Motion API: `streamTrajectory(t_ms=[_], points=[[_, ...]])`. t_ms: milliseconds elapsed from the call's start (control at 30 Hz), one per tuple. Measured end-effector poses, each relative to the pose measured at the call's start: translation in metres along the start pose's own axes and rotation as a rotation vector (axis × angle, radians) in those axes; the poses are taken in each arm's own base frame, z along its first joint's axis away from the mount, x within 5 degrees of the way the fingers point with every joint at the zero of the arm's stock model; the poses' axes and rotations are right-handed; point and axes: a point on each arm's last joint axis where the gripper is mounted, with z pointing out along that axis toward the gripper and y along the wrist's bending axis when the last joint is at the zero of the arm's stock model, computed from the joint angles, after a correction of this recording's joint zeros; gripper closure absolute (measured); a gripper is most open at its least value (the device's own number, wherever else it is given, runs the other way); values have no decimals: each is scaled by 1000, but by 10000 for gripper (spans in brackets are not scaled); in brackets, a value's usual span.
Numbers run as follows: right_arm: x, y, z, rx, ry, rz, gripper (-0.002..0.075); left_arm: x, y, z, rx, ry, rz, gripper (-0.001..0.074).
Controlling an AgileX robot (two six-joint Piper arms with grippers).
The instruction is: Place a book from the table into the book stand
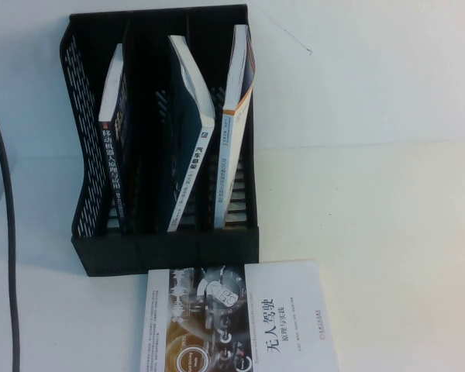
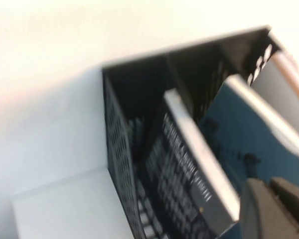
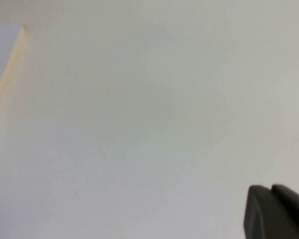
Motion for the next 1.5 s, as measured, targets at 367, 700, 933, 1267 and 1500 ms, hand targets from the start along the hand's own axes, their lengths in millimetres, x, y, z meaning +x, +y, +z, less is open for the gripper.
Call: streamTrajectory(t_ms=[367, 700, 933, 1267, 1500], points=[[45, -10, -40, -147, -370, 180, 723, 20, -84, -143, -171, -339, 162, 735], [52, -4, -30, -199, -477, 187, 723, 119, -124, -182, -240, -401, 180, 736], [51, -4, -30, -203, -481, 189, 723, 168, -130, -176, -243, -377, 153, 736], [51, -4, -30, -204, -484, 189, 723, 203, -130, -160, -168, -254, 139, 736], [52, -3, -28, -205, -481, 188, 723, 225, -132, -155, 51, -178, 220, 736]])
